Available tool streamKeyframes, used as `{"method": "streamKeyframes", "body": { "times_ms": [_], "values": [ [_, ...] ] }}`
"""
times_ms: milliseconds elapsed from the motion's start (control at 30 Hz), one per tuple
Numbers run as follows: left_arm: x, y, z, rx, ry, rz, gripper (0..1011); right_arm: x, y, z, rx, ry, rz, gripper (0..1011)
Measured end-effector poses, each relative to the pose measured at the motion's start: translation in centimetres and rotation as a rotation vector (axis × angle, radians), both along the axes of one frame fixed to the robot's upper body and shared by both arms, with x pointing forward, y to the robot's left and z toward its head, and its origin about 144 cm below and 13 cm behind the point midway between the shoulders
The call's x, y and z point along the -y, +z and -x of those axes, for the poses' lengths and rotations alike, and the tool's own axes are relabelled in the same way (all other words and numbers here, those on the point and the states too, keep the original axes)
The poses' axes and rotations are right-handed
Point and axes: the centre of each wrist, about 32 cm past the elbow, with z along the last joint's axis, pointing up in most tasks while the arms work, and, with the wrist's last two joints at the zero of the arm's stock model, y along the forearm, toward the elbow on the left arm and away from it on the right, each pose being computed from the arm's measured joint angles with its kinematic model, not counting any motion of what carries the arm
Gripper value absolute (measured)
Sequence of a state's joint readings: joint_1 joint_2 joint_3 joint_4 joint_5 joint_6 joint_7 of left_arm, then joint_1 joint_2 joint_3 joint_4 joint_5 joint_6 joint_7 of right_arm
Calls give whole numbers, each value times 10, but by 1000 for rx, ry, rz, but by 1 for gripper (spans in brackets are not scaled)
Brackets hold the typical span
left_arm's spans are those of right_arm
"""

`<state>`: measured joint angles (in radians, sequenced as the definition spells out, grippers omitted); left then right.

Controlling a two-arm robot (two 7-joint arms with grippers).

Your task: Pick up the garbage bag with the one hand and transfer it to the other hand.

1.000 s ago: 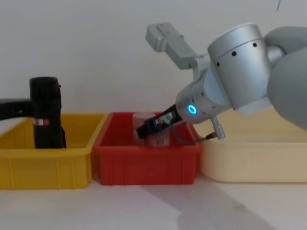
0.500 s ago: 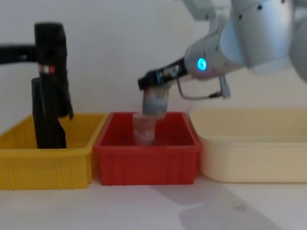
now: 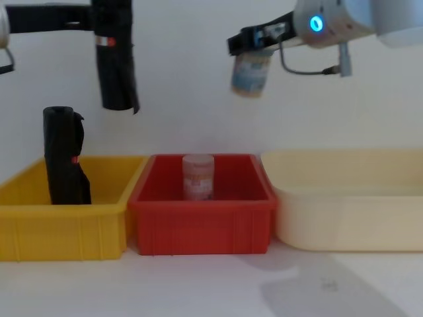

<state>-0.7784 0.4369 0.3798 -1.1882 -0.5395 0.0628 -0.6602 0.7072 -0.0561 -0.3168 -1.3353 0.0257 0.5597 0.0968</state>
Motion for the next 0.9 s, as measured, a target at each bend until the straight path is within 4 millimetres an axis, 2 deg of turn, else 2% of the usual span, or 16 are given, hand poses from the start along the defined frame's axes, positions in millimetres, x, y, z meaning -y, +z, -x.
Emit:
{"method": "streamKeyframes", "body": {
  "times_ms": [300,433,667,900],
  "values": [
    [23,10,-45,12,-135,-11,379,21,7,1,43,-117,-10,679],
    [39,10,-70,13,-204,-16,379,37,6,3,45,-187,-21,680],
    [57,16,-90,17,-272,-32,379,62,-1,9,24,-280,-36,680],
    [65,18,-97,14,-302,-47,379,79,-11,17,-8,-351,-37,680]
  ]
}}
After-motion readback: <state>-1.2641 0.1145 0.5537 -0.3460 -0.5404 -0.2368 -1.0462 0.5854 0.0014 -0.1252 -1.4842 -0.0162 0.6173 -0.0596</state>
